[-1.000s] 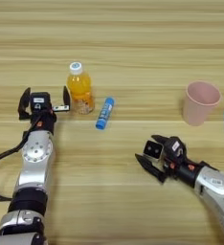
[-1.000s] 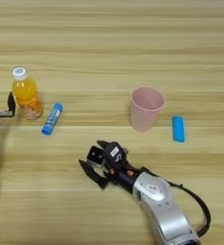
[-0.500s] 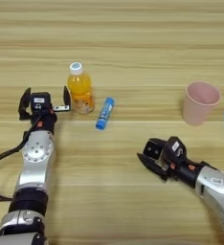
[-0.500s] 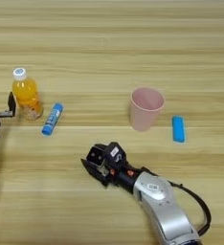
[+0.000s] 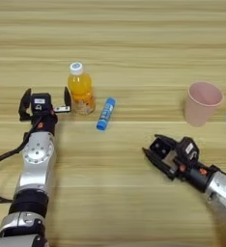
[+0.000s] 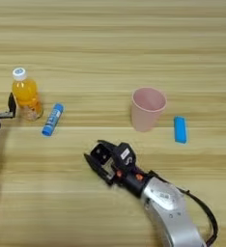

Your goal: Move the objects on the table

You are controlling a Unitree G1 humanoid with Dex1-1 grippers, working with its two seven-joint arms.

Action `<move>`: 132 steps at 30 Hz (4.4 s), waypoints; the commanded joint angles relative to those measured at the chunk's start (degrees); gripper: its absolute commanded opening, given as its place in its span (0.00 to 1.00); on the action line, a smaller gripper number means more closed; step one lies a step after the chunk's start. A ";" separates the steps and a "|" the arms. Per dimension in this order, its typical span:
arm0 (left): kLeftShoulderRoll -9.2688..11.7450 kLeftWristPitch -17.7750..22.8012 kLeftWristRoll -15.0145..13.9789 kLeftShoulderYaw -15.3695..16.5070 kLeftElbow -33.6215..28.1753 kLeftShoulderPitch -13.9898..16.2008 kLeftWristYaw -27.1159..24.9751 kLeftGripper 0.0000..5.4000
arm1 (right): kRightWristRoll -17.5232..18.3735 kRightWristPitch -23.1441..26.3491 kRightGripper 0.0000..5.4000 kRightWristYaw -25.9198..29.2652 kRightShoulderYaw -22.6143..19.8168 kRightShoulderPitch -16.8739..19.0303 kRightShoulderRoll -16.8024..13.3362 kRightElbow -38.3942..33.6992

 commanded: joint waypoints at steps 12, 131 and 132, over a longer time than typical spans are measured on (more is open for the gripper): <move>0.29 0.41 0.80 -0.35 1.11 -0.20 0.47 1.00 | 5.03 -9.71 0.46 -10.85 -15.13 -2.30 4.30 -6.94; 0.49 0.07 0.56 -0.05 1.76 -0.66 0.50 1.00 | -11.93 10.54 1.00 -20.49 -13.74 -0.79 -1.38 1.53; 0.48 0.08 0.57 -0.06 1.81 -0.70 0.51 1.00 | -12.07 10.46 1.00 -20.26 -13.38 -0.89 -1.37 1.62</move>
